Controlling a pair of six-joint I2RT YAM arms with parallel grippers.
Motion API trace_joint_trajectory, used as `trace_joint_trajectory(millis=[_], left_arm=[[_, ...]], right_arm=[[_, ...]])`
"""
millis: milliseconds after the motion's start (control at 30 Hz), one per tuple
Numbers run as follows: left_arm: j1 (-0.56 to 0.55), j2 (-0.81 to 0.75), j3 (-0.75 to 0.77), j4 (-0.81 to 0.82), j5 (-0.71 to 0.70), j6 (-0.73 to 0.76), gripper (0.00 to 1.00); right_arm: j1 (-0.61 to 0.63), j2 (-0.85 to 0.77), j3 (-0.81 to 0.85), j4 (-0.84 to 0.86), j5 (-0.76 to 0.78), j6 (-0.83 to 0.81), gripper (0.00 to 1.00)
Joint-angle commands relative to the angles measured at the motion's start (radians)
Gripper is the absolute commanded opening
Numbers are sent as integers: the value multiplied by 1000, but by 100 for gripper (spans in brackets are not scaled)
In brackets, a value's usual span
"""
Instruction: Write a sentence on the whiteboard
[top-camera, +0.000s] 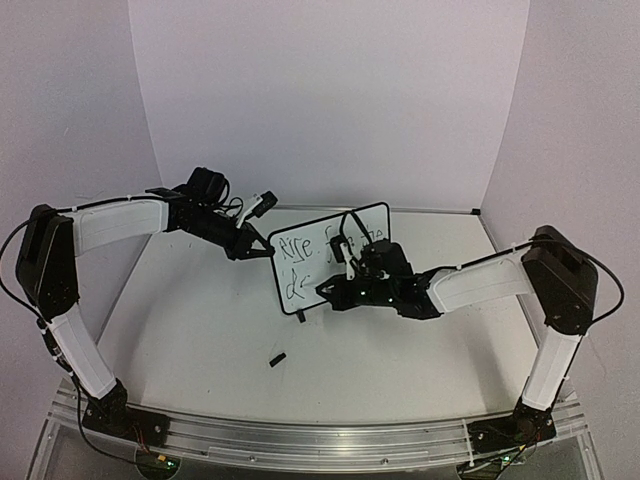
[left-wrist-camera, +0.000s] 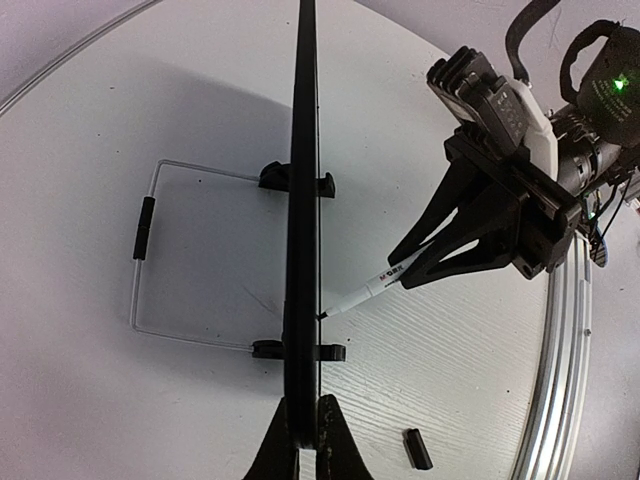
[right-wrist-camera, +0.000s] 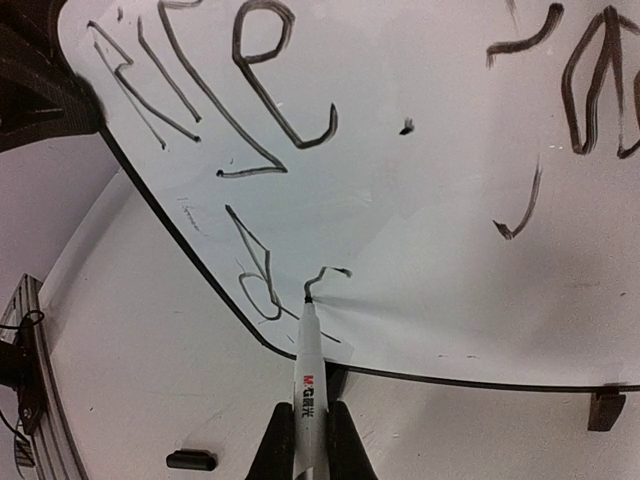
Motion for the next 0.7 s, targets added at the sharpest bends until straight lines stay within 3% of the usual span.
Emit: trace_joint_trajectory(millis=[0, 667], left_arm=[[-25, 57, -13, -127, -66, 38, 0], [-24, 56, -12, -129, -66, 37, 0]], right_arm=[[-4, 6, -8, 14, 51, 4, 0], [-9, -94, 30, -19, 121, -50, 0]])
